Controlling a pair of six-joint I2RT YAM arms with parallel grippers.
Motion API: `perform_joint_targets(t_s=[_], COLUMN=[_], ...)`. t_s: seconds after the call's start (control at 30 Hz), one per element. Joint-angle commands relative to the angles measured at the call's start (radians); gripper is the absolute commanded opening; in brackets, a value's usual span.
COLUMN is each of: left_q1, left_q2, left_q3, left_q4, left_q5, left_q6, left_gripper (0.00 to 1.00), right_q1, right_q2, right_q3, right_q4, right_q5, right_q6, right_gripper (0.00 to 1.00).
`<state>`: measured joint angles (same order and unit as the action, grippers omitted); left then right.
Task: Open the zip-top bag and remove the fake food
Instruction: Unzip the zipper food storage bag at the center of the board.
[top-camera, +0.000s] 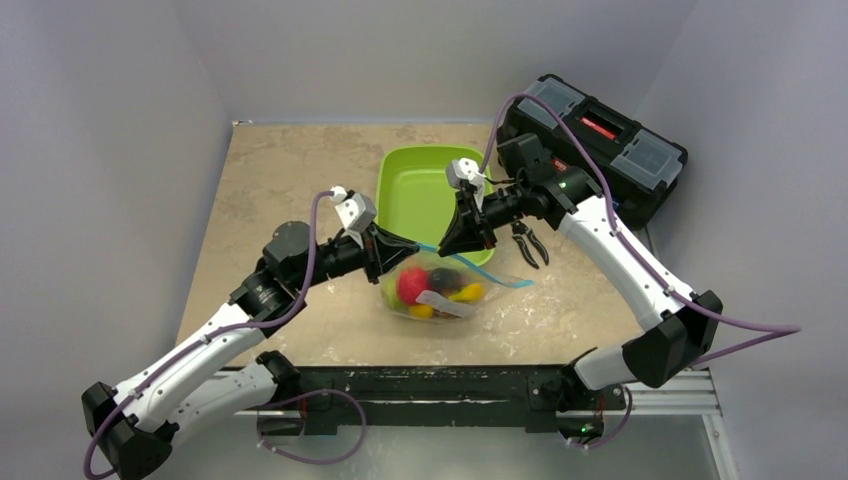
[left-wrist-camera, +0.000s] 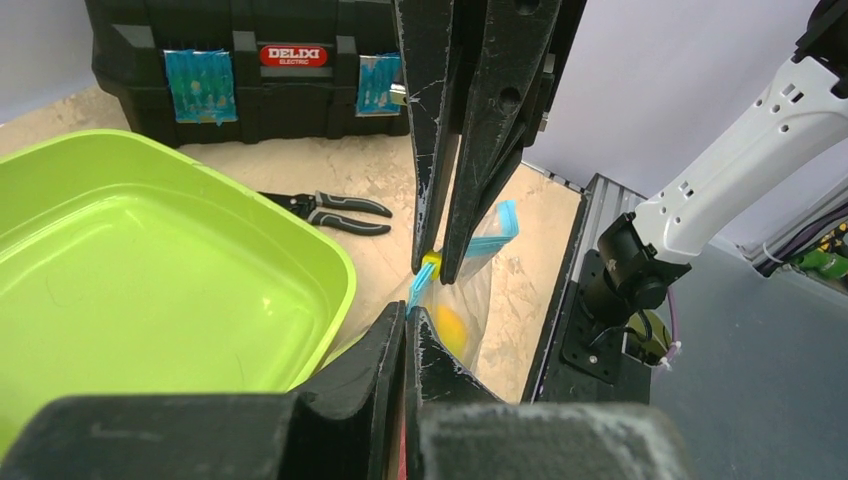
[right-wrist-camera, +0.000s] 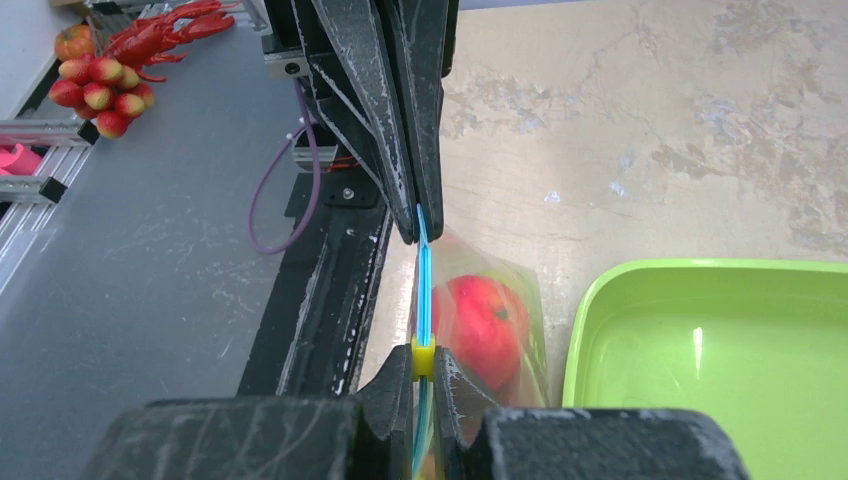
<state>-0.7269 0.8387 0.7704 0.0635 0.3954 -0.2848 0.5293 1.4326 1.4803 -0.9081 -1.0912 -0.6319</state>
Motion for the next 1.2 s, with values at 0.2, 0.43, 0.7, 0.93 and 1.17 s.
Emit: perform_joint_targets(t_s=[0.2, 0.43, 0.7, 0.93, 1.17], left_q1=[0.018, 0.026, 0.032, 0.033, 0.034], left_q2=[-0.076, -0.1, -0.103, 0.013, 0.106], left_q3=[-0.006, -0.013, -0.031, 0.015, 0.045], left_q4=[0.011, -0.007, 0.045, 0.089, 0.113], left_q5=[-0.05, -0.061, 0.013, 0.251, 0.272], left_q6=[0.03, 0.035, 0.019, 0.004, 0.01], left_gripper=[0.0, 0.0, 0.0, 0.6, 0.64], right_q1=[-0.016, -0.024, -0.026, -0.026, -0.026], right_q2=[-0.047, -0.055, -0.056, -0.051, -0.051], right_q3=[-0.013, -0.022, -0.032, -0.029, -0.029], right_q4=[-0.061, -0.066, -0.072, -0.078, -0.077], right_q5=[0.01, 0.014, 0.022, 0.022, 0.021], right_q6=[-0.053, -0.067, -0.077, -0.084, -0.086], right_gripper=[0.0, 0.0, 0.0, 0.0, 0.0])
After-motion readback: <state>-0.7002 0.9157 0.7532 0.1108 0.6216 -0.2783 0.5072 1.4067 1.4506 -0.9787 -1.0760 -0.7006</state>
